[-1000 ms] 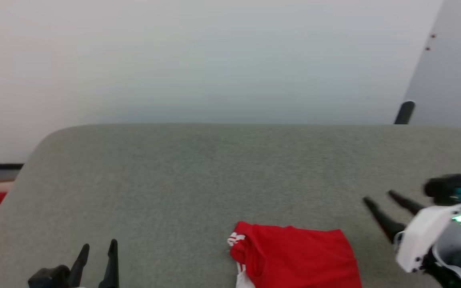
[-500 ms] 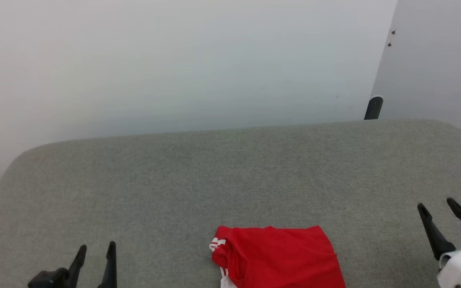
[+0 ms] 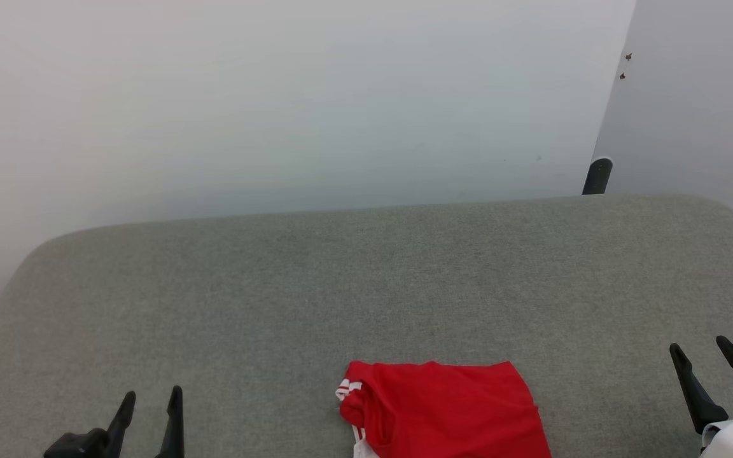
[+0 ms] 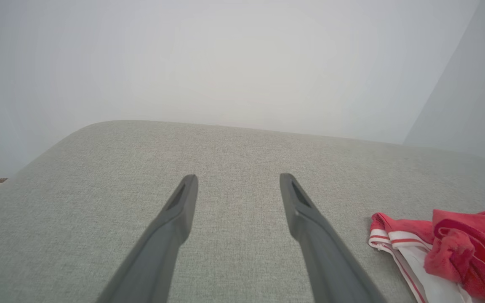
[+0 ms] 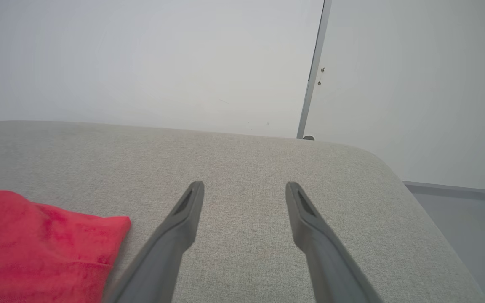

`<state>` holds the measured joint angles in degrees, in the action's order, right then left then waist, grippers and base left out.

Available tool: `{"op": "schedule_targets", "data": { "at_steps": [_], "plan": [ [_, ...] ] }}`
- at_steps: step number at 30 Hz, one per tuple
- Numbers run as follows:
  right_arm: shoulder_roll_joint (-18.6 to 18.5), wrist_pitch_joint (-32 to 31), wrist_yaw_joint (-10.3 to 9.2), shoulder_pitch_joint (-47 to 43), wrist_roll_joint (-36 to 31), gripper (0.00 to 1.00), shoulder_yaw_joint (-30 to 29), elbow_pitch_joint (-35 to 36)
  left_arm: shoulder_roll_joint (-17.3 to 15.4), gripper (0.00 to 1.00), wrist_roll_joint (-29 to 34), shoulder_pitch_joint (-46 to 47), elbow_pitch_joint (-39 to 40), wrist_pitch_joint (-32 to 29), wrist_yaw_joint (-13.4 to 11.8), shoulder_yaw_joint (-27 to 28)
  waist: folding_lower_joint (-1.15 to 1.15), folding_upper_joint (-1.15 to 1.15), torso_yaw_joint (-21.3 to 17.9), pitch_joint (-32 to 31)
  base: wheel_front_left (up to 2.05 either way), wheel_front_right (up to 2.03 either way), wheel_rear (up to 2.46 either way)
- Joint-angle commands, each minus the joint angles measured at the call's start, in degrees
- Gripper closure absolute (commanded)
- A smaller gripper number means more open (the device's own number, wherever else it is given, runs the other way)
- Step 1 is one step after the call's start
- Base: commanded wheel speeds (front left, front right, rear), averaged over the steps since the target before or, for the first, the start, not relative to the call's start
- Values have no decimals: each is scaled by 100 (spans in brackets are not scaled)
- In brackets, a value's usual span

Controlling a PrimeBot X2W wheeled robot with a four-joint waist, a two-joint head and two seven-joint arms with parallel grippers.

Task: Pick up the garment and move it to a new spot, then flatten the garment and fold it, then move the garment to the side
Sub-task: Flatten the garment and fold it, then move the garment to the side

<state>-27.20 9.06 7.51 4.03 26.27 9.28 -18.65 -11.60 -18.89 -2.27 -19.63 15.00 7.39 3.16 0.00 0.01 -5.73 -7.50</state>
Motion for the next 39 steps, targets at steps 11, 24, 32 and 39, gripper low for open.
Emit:
{"op": "schedule_targets", "data": {
  "at_steps": [11, 24, 32, 39],
  "plan": [
    [28, -208, -4, 36, -17, 0, 259, 14, -56, 0, -6, 144, -30, 18, 10, -14, 0, -1, 235, 25, 0, 0, 0],
    [39, -1493, -4, 365, 603, 0, 1140, -1, -45, 0, -18, 506, -330, 18, 10, -173, 0, -1, 988, 224, 0, 0, 0],
    [-30, -2592, -4, 479, 923, 0, 1263, -235, 40, 0, -44, 634, -465, 18, 10, -366, 0, -1, 1400, 370, 0, 0, 0],
    [31, -3286, -4, 404, 1099, 0, 1171, -327, 51, 0, -64, 725, -532, 18, 10, -496, 0, -1, 1607, 476, 0, 0, 0]
  ]
}}
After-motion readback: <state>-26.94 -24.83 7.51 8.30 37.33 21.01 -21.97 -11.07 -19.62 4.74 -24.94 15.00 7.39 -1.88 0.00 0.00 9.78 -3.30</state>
